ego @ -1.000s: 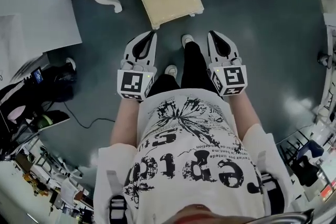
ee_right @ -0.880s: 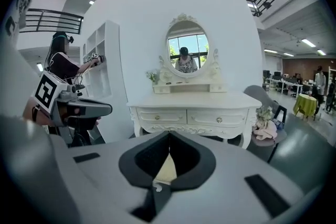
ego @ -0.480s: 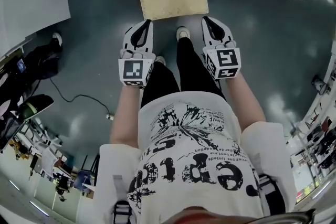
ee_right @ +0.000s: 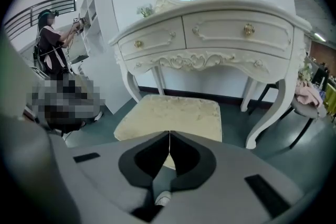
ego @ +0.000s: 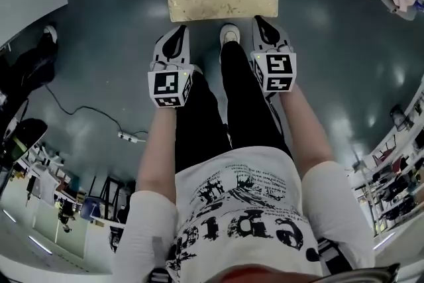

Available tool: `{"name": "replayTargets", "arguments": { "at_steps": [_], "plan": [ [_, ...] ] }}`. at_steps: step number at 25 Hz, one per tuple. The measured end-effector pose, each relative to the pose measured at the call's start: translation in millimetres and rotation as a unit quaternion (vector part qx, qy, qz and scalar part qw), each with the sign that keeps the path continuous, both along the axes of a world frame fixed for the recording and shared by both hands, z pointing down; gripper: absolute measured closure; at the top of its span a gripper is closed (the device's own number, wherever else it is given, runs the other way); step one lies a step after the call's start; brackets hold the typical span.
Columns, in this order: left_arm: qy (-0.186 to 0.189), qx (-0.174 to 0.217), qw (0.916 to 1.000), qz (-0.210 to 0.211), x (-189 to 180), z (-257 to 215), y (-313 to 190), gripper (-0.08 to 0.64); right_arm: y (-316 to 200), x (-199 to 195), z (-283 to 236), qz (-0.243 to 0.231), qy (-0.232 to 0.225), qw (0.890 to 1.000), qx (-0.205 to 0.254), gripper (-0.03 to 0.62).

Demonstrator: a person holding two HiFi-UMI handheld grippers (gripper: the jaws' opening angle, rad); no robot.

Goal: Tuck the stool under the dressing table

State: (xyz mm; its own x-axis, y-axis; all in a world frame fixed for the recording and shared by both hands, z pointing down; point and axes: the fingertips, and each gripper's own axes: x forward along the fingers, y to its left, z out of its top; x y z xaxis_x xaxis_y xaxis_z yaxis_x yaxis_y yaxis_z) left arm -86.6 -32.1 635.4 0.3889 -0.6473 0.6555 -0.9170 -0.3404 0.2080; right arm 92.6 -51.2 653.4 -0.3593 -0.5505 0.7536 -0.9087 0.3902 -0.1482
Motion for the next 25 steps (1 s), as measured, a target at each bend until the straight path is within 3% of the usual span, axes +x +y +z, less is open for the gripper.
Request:
{"name": "replayTargets", "arguments": {
  "at_steps": [5, 12, 16, 25],
  "plan": [
    [0.005, -0.032, 0.9994, -0.014, -3.0, 64.4, 17.2, 0.54, 17.2, -0.7, 62.5, -0.006, 0.014, 0.999, -0.03, 0.575],
    [0.009, -0.04, 0.9991, -0.011, 7.1, 119.4, 14.4, 0.54, 26.5, 6.9, 113.4, -0.003, 0.034, 0.999, -0.032, 0.575],
    [0.017, -0.025, 0.9993, -0.019, 7.2, 127.2, 10.6, 0.54, 25.3, 6.8, 114.0, 0.005, 0.028, 1.0, -0.003, 0.575],
    [0.02, -0.037, 0.9991, 0.011, 8.9, 133.0, 7.7, 0.54, 22.5, 7.4, 118.4, 0.024, 0.038, 0.999, -0.001, 0.575]
  ]
}}
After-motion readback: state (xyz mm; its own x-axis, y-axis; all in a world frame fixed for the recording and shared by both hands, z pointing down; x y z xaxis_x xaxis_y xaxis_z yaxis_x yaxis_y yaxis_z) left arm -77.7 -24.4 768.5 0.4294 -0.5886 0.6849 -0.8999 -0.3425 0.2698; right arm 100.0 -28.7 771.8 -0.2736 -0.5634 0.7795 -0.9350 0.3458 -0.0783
